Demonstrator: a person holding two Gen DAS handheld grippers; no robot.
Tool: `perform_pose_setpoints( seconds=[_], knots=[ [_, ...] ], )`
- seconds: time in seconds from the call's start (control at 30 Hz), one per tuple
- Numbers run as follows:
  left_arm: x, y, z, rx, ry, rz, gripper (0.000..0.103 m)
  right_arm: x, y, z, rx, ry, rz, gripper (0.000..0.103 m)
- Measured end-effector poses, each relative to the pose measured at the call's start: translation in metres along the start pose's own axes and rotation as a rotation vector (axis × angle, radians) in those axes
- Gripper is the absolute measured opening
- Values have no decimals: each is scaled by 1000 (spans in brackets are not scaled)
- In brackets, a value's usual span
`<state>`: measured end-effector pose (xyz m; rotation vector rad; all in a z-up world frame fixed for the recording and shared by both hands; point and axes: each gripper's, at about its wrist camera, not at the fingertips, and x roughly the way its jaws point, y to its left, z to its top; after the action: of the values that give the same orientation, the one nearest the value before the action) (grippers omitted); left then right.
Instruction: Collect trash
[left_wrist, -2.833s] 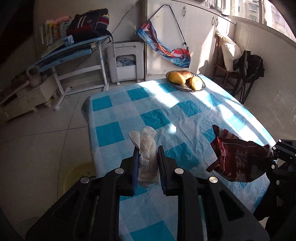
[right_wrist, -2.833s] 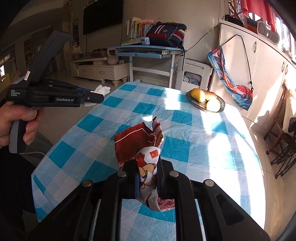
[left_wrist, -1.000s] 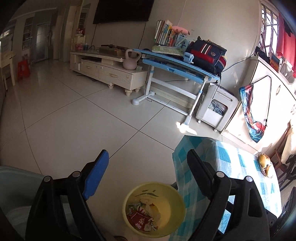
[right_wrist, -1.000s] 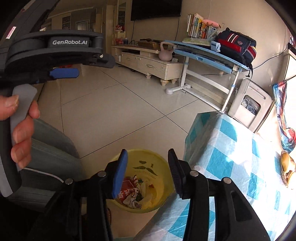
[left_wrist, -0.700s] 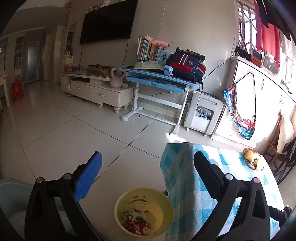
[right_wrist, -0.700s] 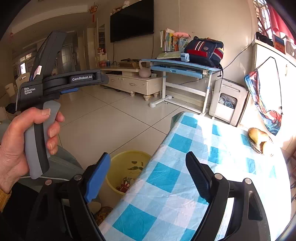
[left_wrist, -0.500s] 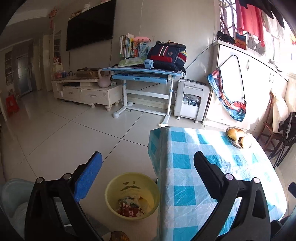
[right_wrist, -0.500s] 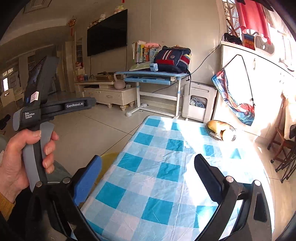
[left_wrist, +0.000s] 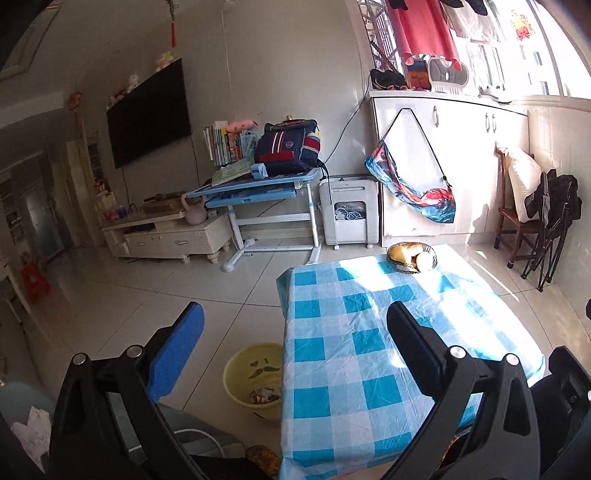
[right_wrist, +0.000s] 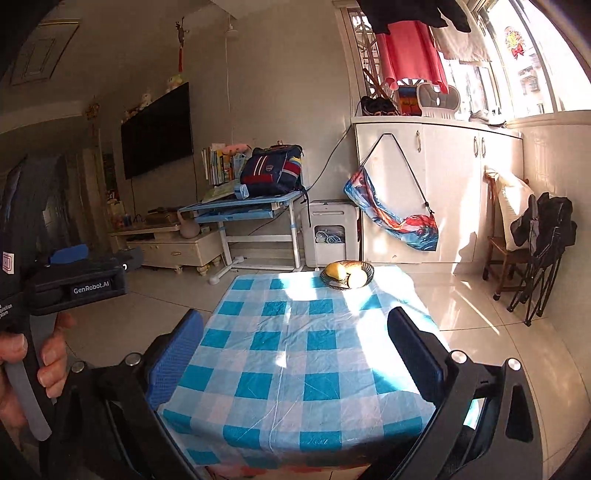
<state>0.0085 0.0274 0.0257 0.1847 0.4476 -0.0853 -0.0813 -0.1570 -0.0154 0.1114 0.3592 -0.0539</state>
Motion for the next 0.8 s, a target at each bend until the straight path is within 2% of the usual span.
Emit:
perform_pose_setpoints(
  seconds=[0.13, 0.23, 0.33, 0.57, 0.8],
  knots=[
    [-34, -10, -7, 12, -16, -30, 96, -19, 4, 2, -11, -26, -33, 95],
    [-58, -10, -10, 1, -38, -81, 96, -36, 8, 0, -16, -56, -75, 95],
    [-80, -9, -10, -1, -66, -81, 96, -50, 11, 1, -28, -91, -110, 95],
    [-121, 1, -14, -28, -102, -95, 96, -75, 18, 5, -32, -145, -119, 95],
    [-147, 21, -26, -68, -114, -116, 96, -90, 27, 4, -42, -159, -121, 95]
  ],
)
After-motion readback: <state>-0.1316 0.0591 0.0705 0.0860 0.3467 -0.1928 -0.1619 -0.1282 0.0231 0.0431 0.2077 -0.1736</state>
